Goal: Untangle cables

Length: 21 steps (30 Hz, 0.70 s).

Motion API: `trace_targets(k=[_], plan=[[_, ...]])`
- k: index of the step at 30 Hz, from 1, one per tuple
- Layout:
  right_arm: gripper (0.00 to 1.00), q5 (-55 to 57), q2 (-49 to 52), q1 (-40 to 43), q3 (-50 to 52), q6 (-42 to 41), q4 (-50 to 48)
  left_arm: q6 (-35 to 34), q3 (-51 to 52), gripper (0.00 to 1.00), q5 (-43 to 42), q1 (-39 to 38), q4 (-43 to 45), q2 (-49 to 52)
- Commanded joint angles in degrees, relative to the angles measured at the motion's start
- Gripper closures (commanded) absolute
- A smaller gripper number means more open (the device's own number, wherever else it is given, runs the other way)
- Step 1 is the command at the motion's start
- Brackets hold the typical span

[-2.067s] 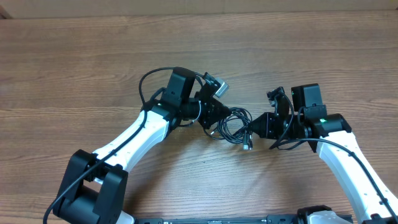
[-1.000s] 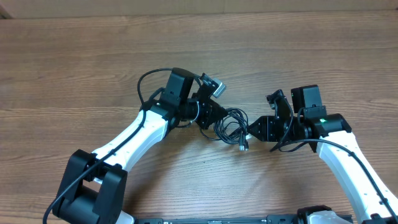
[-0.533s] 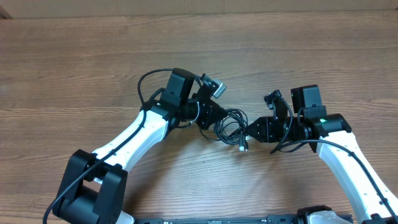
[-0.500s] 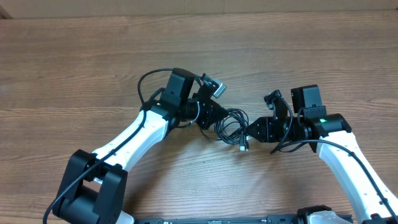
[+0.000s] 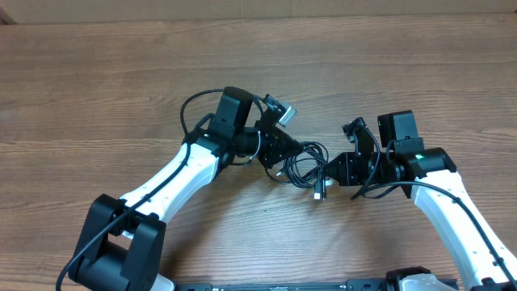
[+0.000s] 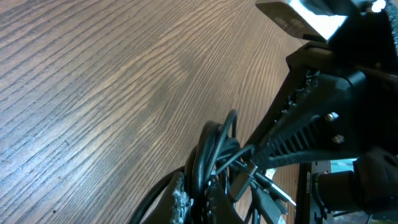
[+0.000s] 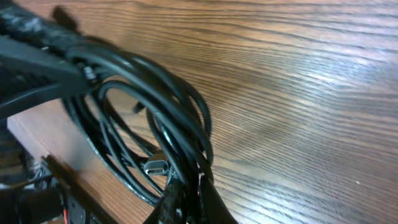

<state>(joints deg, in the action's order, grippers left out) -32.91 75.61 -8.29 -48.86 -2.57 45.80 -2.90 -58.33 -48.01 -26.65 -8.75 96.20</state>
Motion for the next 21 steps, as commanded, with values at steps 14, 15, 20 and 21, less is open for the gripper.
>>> trace_targets(k=[14, 15, 20, 21], plan=[[0.59, 36.5, 0.0, 0.11, 2.01, -30.12, 9.09, -0.55, -1.22, 0.96, -2.43, 1.36, 0.17, -1.09], [0.59, 35.3, 0.0, 0.11, 2.01, -29.31, 8.66, -0.52, -1.22, 0.96, -2.43, 1.36, 0.2, -1.09], [0.58, 26.77, 0.0, 0.11, 1.66, -21.7, 4.37, -0.48, -1.22, 0.96, 2.25, 1.36, -0.96, -1.09], [0.55, 25.31, 0.0, 0.11, 1.33, -20.76, 4.04, -0.22, -1.22, 0.96, 3.76, 1.36, -1.49, -1.09]])
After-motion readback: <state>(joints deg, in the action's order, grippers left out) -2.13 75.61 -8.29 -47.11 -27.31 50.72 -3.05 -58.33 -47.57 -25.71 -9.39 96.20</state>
